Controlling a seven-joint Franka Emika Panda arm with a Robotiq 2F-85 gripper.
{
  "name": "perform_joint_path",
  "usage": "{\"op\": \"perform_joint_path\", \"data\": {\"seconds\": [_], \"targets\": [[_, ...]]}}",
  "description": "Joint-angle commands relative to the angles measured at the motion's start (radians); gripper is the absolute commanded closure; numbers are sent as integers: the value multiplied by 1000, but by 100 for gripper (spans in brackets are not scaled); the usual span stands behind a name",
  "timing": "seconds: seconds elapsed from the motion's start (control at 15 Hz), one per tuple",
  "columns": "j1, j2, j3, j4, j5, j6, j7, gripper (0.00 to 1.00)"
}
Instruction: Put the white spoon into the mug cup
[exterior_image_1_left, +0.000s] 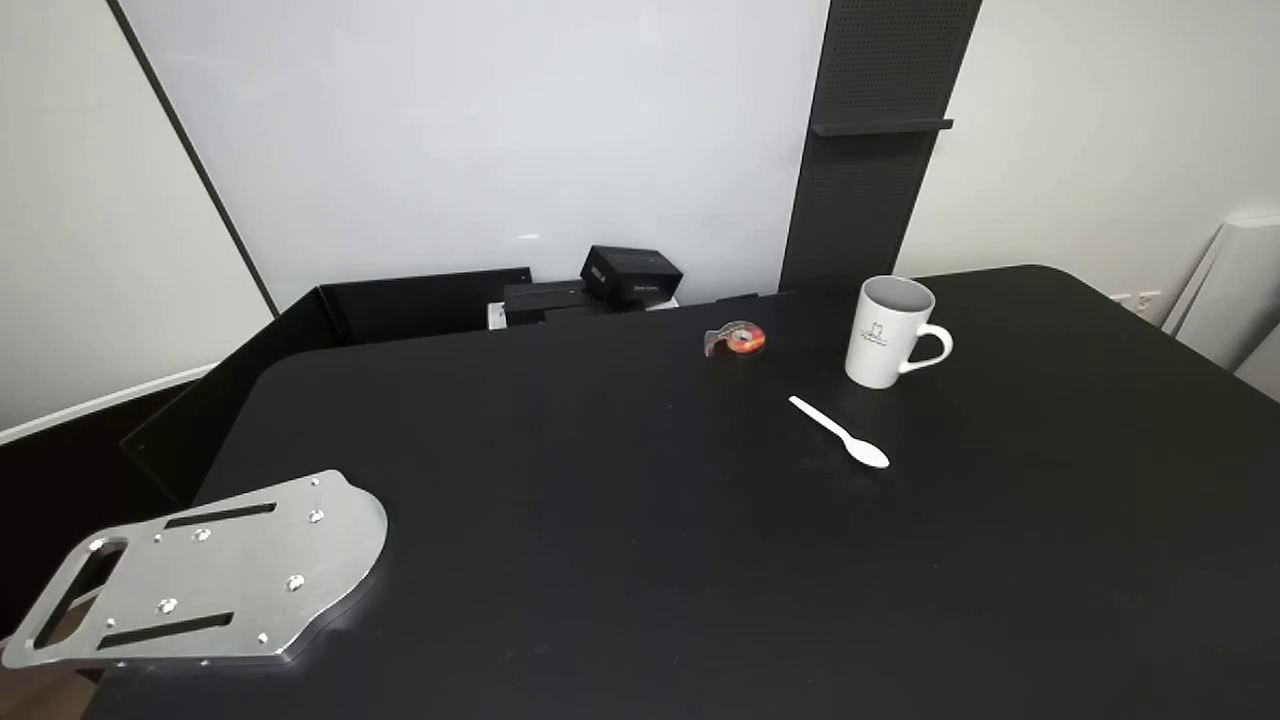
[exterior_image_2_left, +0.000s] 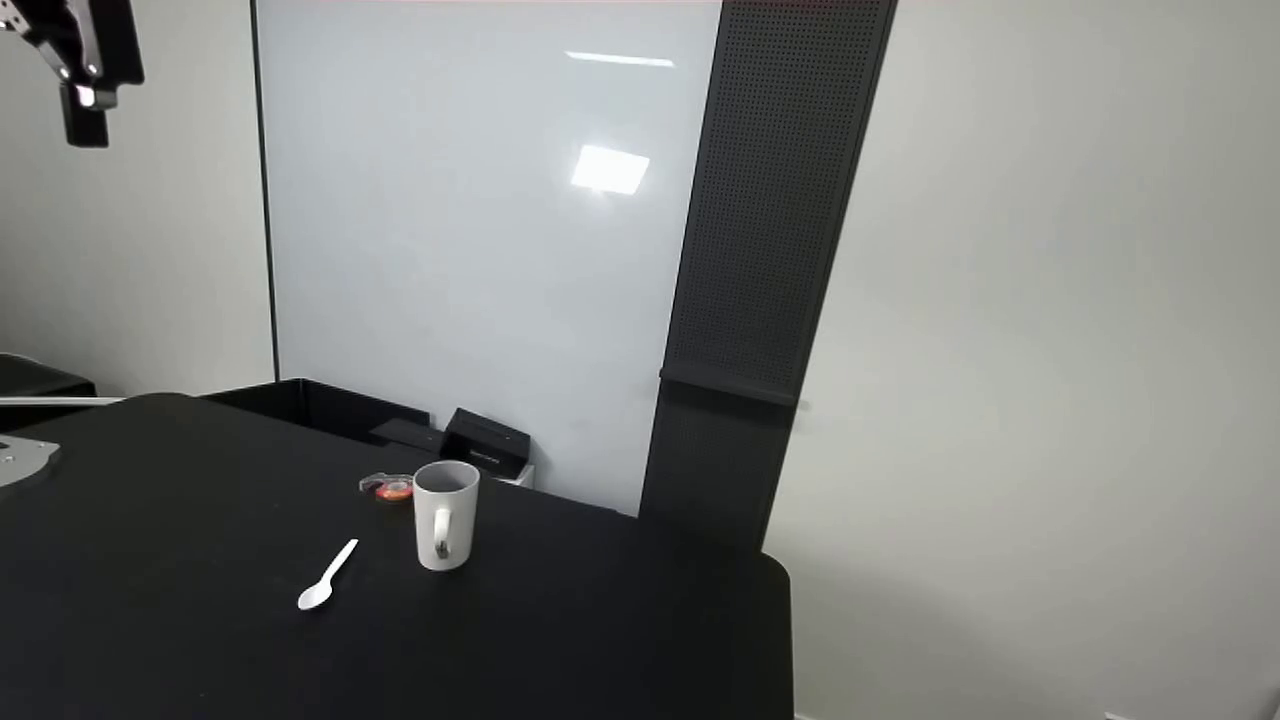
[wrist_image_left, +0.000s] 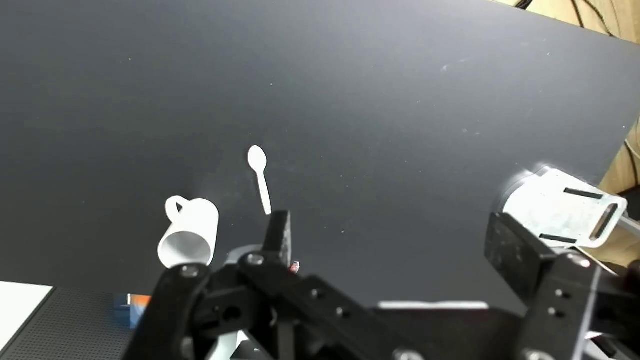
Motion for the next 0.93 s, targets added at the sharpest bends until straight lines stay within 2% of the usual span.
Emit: {"op": "perform_joint_path", "data": {"seconds": [0.0, 0.4, 0.87], "targets": [[-10, 14, -5, -32, -21, 69, -31, 0], [-26, 112, -25, -64, -33, 185, -94, 0], [-55, 335, -51, 35, -89, 297, -145, 0]]}}
